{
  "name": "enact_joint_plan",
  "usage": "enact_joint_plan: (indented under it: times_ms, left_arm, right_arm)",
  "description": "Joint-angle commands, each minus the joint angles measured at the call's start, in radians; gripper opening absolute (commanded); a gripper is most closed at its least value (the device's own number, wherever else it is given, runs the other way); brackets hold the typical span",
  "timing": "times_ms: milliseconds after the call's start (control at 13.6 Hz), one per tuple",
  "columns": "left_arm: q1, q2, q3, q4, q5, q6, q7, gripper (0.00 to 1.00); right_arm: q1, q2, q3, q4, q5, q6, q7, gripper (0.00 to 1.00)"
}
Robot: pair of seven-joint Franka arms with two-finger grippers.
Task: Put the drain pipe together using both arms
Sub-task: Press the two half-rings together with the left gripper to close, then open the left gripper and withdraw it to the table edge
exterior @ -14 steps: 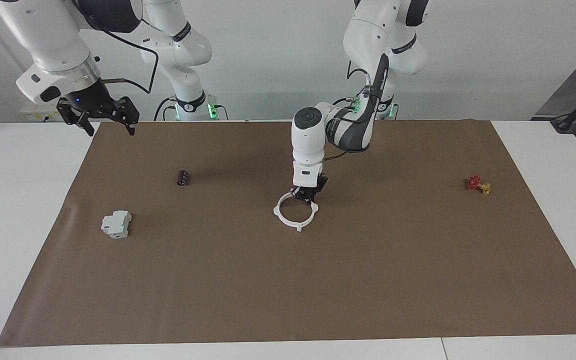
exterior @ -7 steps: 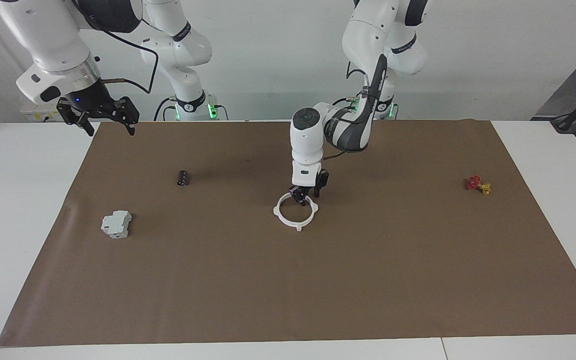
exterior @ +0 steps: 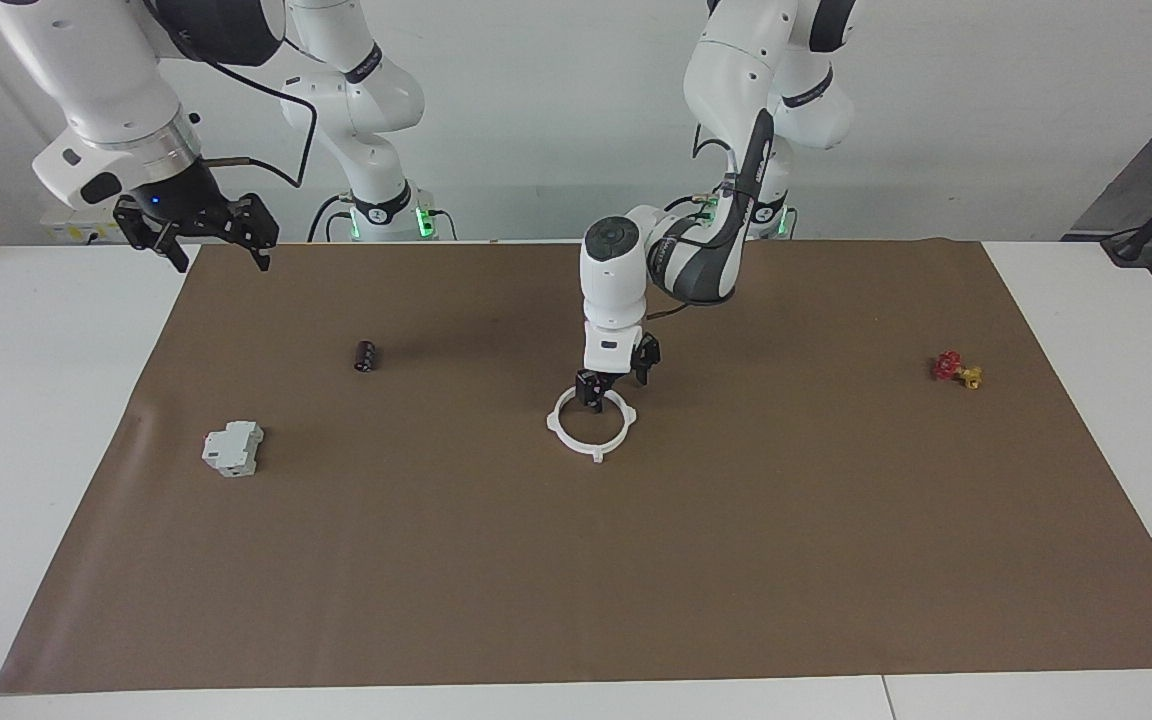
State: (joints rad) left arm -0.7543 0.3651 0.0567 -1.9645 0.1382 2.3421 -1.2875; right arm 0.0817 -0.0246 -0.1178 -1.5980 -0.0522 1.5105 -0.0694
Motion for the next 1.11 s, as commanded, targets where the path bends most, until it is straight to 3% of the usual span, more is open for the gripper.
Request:
enact_joint_plan:
  times_ms: [0,148,295,517,664,1033]
  left_arm:
    - [-0.002,-0.015,0.012,0.043,0.020,-0.088,-0.007,1.00]
    - [0.035,-0.061,0.012,0.136,0.018,-0.217,0.017,1.00]
    - [0.104,-0.193,0.006,0.144,0.006,-0.324,0.103,1.00]
    - [0.226,-0.317,0.014,0.194,-0.061,-0.539,0.429,1.00]
    - [0.365,-0.386,0.017,0.216,-0.110,-0.619,0.659,1.00]
    - [0.637,-0.436,0.018,0.216,-0.112,-0.693,1.204,1.00]
  right_arm:
    - [-0.013,-0.026,0.007,-0.034,0.003,0.025,0.013,1.00]
    - [-0.013,-0.026,0.007,-0.034,0.003,0.025,0.013,1.00]
    - [-0.014,-0.028,0.007,-0.036,0.003,0.025,0.011,1.00]
    - [-0.014,-0.028,0.007,-0.036,0.003,0.025,0.011,1.00]
    - [-0.014,-0.028,0.007,-0.036,0.003,0.025,0.013,1.00]
    - [-0.013,-0.028,0.007,-0.036,0.003,0.025,0.013,1.00]
